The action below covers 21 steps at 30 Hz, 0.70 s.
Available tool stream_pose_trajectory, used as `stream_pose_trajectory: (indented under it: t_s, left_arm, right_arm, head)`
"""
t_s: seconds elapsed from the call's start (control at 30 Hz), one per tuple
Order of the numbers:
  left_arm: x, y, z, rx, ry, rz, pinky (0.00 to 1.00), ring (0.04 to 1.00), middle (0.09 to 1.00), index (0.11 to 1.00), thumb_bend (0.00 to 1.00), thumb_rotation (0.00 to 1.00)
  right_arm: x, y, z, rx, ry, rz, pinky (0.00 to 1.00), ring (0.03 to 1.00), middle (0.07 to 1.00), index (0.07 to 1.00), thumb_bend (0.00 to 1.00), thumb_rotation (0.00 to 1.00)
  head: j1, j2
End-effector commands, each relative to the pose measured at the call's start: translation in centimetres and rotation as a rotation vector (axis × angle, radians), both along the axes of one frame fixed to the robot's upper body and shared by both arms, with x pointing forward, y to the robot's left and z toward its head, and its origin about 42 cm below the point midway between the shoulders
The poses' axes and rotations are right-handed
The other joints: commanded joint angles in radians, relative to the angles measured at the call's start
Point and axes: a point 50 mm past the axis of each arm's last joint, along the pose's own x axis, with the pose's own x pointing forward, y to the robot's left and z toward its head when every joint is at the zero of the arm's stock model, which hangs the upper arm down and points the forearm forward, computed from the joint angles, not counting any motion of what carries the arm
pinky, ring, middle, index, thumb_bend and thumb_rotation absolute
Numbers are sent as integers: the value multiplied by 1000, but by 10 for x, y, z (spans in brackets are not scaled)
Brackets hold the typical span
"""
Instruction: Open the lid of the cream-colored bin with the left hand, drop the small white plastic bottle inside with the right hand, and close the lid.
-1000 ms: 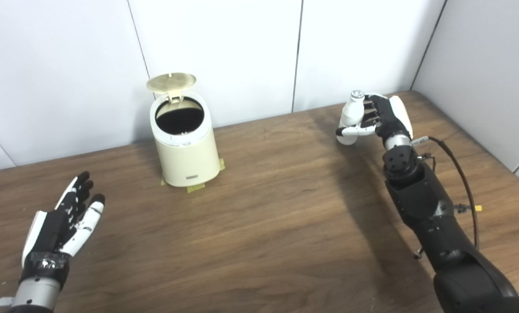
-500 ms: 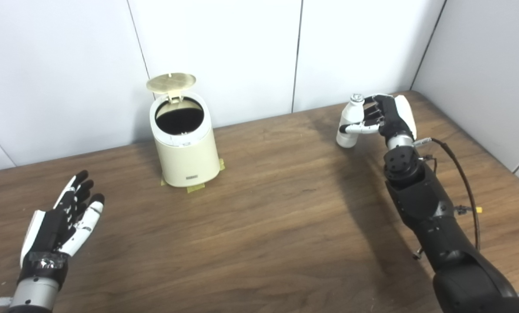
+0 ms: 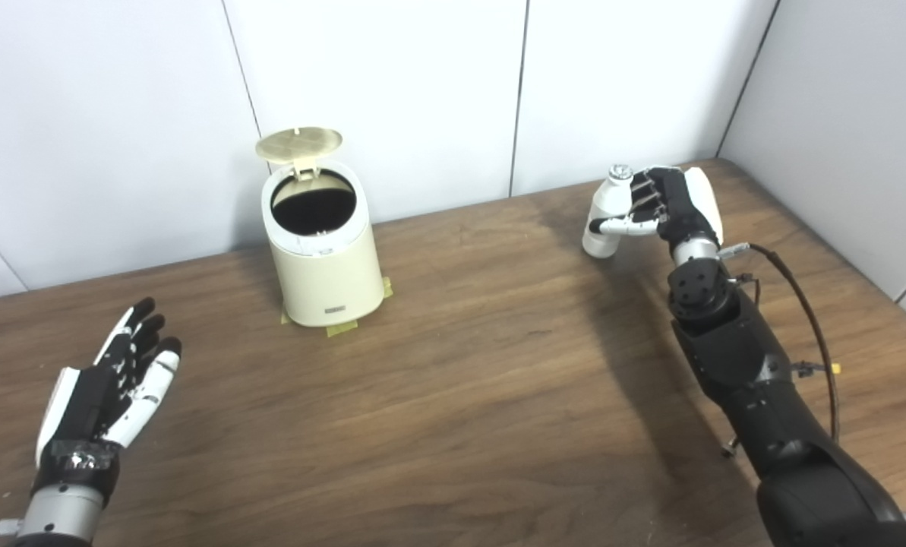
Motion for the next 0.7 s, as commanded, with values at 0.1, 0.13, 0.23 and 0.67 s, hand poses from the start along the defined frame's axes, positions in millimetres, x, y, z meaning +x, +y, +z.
stream_pose_trajectory:
  t_s: [0.1, 0.13, 0.23, 0.67]
  left_arm:
    - [7, 1, 16, 16, -59, 6, 957, 959, 943, 1000, 304, 591]
    - [7, 1, 15, 14, -56, 6, 957, 960, 943, 1000, 305, 593]
    - [7, 1, 14, 8, -50, 7, 960, 965, 949, 1000, 307, 596]
    - [9, -1, -2, 3, -36, 11, 955, 958, 939, 1000, 404, 604]
  right_arm:
    - [6, 3, 37, -31, -145, 39, 392, 431, 470, 504, 522, 0]
    - [5, 7, 40, -34, -160, 45, 392, 431, 470, 504, 522, 0]
    - [3, 19, 51, -48, -197, 64, 399, 429, 474, 507, 521, 0]
    - [0, 88, 101, -69, -338, 265, 420, 453, 497, 484, 522, 0]
  head:
    - [25, 2]
    - [31, 2]
    - [43, 3]
    - [144, 5]
